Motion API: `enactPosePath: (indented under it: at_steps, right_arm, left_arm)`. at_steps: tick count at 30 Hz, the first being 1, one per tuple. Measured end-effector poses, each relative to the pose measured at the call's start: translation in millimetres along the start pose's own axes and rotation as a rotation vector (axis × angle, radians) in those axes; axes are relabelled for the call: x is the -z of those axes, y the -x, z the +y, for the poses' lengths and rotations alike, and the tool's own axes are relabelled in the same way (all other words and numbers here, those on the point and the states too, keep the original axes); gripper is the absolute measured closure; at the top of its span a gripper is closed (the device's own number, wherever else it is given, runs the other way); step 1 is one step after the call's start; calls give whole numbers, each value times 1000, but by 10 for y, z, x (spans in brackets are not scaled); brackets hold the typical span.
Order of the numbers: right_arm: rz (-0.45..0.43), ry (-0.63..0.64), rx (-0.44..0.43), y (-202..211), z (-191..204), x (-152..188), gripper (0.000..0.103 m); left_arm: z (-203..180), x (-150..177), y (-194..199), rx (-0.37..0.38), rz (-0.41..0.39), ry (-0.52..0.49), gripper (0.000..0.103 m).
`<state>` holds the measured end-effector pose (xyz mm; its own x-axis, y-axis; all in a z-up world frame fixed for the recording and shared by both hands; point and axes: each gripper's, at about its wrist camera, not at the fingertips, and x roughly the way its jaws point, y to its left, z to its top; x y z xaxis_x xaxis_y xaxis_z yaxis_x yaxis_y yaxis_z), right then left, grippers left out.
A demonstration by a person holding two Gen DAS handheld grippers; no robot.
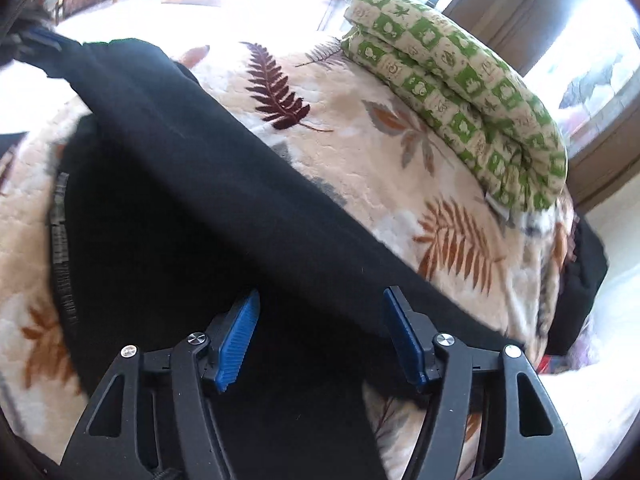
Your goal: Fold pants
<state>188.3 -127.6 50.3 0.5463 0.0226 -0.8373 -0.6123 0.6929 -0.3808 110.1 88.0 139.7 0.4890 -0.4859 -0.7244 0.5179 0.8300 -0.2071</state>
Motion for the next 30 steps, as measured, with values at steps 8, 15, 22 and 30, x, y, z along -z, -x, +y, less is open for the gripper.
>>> enactPosePath:
  at_steps: [8,15,22,30]
  right_arm:
    - [-55,-163,12,242,-188,-123,94]
    - [-40,-155,-143,574,209,138,94]
    - [40,-144,-250,374,869,412,94]
    - [53,-195,-288,313,1040,529,94]
  left_arm:
    - [99,-70,-5,-31,-8,9,92]
    - [165,236,54,-48,45,-27,92]
    - [428,692,-155,-98,178,14,93]
    - [416,640,-37,-35,99,124,93]
